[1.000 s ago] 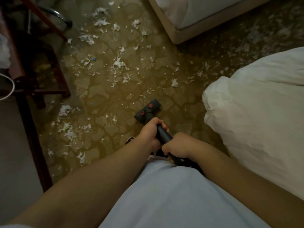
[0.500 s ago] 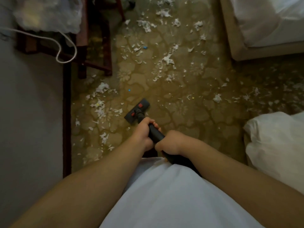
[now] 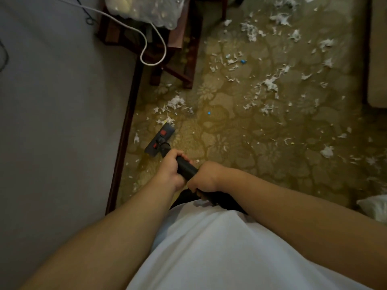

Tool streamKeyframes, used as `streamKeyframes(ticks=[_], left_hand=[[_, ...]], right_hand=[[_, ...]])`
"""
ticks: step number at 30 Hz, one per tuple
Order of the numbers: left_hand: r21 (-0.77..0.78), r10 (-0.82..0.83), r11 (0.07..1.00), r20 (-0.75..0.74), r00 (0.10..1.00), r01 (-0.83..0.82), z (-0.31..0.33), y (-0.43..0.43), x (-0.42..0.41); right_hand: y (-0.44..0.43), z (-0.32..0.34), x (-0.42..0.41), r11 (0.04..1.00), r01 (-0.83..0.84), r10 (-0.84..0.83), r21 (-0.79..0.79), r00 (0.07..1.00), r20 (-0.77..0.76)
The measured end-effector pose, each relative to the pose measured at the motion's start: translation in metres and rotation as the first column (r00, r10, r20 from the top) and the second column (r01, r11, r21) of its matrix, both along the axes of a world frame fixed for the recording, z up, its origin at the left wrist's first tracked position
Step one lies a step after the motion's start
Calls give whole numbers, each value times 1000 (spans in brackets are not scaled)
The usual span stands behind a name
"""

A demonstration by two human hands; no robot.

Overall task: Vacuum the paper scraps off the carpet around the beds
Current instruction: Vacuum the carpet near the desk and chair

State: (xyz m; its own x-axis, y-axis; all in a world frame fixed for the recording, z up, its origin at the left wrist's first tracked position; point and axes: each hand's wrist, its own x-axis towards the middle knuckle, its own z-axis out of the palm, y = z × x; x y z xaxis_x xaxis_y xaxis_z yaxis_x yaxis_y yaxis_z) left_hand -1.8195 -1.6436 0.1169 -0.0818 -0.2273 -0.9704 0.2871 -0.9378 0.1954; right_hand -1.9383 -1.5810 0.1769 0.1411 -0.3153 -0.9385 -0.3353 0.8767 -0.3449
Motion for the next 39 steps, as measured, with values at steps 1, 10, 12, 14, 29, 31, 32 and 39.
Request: streamKeyframes(ticks=[1, 10, 12, 14, 29, 31, 32, 39], left_hand=[[-3, 16, 1000, 8, 1000, -16, -1, -1, 5], [-12, 24, 1000, 7, 1000, -24, -1, 33, 17], [-7, 25, 1000, 3, 1000, -25, 1, 50, 14], [-7, 17, 1000, 8, 1000, -17, 2, 72, 10], [42, -145, 988, -102, 984, 150, 27, 297, -80], [53, -180, 981, -120, 976, 187, 29, 312, -91], [58, -202, 976, -128, 971, 211, 29, 318, -95], [84, -183, 977, -155, 971, 197, 30, 336, -84]], right_hand=[[-3, -1, 4, 1000, -16, 16, -1, 1000, 2], [19, 9, 11, 992, -125, 125, 0, 992, -19], [34, 12, 8, 986, -163, 162, -29, 986, -43], [55, 16, 5, 972, -227, 223, -61, 972, -73], [289, 47, -67, 994, -110, 112, 21, 978, -177], [306, 51, -75, 996, -78, 84, 39, 981, -172], [313, 51, -78, 997, -63, 70, 46, 982, -175], [335, 45, -63, 987, 95, -75, 129, 986, -152]])
